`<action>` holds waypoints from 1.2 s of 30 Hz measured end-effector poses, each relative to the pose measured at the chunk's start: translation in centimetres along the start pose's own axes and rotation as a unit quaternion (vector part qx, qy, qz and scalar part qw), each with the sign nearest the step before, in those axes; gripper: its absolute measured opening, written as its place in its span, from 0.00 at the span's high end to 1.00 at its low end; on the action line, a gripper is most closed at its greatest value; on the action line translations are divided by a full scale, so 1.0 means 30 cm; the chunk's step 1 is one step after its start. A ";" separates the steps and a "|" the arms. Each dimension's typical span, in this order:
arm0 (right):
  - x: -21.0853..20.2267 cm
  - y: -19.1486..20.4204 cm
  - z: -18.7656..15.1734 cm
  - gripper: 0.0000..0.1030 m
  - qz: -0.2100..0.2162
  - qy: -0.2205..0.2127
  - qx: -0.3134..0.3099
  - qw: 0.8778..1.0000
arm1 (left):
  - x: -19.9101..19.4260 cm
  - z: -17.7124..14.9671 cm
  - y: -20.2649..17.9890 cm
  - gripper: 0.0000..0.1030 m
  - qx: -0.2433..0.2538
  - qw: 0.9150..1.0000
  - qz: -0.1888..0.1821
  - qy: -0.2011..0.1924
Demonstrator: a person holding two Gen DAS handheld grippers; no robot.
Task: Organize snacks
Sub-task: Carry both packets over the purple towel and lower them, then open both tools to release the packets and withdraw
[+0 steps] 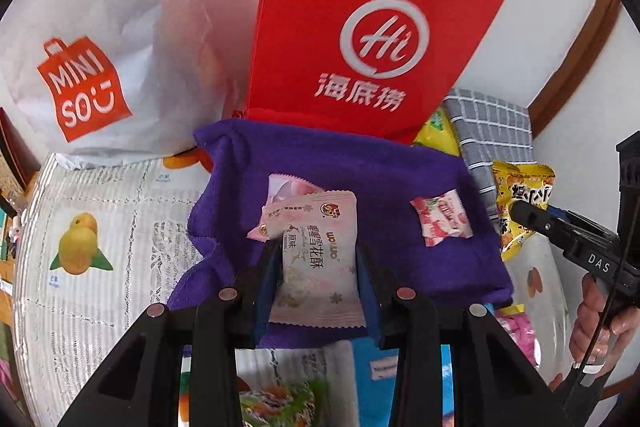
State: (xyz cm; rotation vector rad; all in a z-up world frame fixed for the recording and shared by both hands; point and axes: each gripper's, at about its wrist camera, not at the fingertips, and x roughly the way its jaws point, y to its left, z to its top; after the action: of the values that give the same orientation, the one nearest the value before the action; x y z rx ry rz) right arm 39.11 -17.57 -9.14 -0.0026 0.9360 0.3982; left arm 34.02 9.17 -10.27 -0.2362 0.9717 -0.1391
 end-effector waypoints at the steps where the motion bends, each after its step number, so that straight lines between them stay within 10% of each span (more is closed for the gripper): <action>1: 0.020 -0.006 -0.003 0.60 0.000 0.007 -0.001 1.000 | 0.016 -0.001 0.006 0.66 -0.002 1.000 0.002 0.005; 22: 0.251 -0.022 -0.047 0.49 0.015 0.113 -0.017 0.993 | 0.192 -0.004 0.050 0.58 -0.015 0.999 0.005 0.050; 26: 0.199 -0.013 -0.033 0.29 0.007 0.086 -0.021 0.996 | 0.176 -0.005 0.045 0.47 -0.016 0.999 0.005 0.046; 36: -0.091 -0.011 -0.051 0.29 -0.011 -0.021 -0.007 1.000 | 0.016 -0.059 0.019 0.46 -0.001 1.000 0.018 0.020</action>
State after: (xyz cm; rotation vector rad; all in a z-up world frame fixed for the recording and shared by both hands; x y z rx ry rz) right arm 36.58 -19.05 -7.98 -0.0182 0.8901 0.3831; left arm 32.82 9.37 -11.76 -0.2180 1.0162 -0.1111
